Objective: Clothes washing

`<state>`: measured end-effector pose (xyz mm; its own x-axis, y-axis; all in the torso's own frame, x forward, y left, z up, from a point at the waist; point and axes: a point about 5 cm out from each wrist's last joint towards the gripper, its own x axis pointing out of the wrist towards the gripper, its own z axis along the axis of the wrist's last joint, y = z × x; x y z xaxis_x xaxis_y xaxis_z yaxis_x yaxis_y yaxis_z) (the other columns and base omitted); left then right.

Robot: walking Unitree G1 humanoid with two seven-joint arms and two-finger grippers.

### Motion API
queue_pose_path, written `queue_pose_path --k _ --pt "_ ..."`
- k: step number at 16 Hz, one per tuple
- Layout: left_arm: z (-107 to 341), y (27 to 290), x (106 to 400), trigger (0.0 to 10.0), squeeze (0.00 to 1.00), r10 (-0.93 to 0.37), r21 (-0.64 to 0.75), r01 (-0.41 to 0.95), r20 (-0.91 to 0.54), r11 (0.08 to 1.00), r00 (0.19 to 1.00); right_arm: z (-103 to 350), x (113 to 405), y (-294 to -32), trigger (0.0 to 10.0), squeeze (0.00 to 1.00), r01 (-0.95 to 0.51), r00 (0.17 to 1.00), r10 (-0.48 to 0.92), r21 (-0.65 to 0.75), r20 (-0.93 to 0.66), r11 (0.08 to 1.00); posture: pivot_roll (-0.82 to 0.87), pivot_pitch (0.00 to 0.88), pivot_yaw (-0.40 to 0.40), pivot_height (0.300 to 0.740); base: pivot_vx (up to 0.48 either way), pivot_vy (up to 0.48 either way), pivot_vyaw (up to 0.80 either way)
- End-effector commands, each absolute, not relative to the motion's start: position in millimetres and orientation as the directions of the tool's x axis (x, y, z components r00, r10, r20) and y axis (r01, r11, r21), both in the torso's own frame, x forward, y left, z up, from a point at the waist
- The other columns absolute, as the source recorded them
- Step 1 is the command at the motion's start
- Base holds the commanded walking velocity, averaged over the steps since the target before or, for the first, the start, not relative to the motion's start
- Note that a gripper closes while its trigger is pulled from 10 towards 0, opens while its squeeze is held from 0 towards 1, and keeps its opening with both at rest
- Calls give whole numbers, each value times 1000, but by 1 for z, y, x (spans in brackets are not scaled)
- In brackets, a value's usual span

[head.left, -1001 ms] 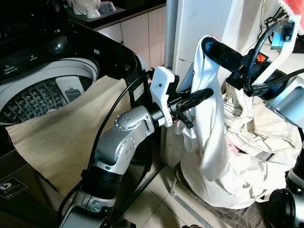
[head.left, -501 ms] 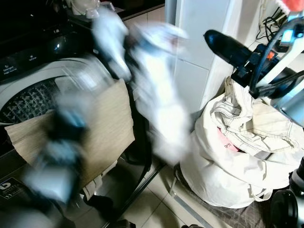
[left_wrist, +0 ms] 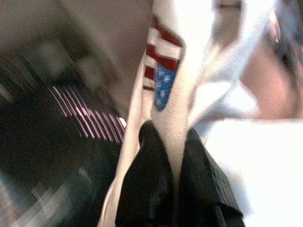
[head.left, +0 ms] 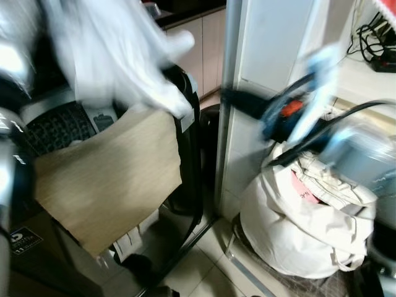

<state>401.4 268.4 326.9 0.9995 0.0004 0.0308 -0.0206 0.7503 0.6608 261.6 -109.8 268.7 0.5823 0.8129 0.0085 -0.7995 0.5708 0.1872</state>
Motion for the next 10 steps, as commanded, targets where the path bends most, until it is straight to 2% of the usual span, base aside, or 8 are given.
queue_pose_path --k 1,2,4,6,10 --pt "318 277 401 10000 0 44 660 -7 -40 752 998 267 261 -109 10000 0 -793 595 804 149 -24 591 -85 0 80 740 0 0 0" --pt "308 296 397 10000 1000 148 637 -65 -77 768 986 263 257 -106 10000 0 -803 578 814 140 -47 579 -91 0 82 740 0 0 0" --pt "313 313 390 10000 1000 218 634 -128 -66 763 974 258 254 -106 10000 0 -806 575 815 124 -76 579 -91 0 80 740 0 0 0" --pt "314 318 388 10000 1000 229 636 -129 -78 761 970 253 254 -106 10000 0 -801 580 808 111 -98 588 -89 0 77 740 0 0 0" --pt "315 319 388 10000 1000 224 609 -124 -90 784 970 242 271 -112 10000 0 -716 667 725 122 -173 688 -75 0 67 740 0 0 0"
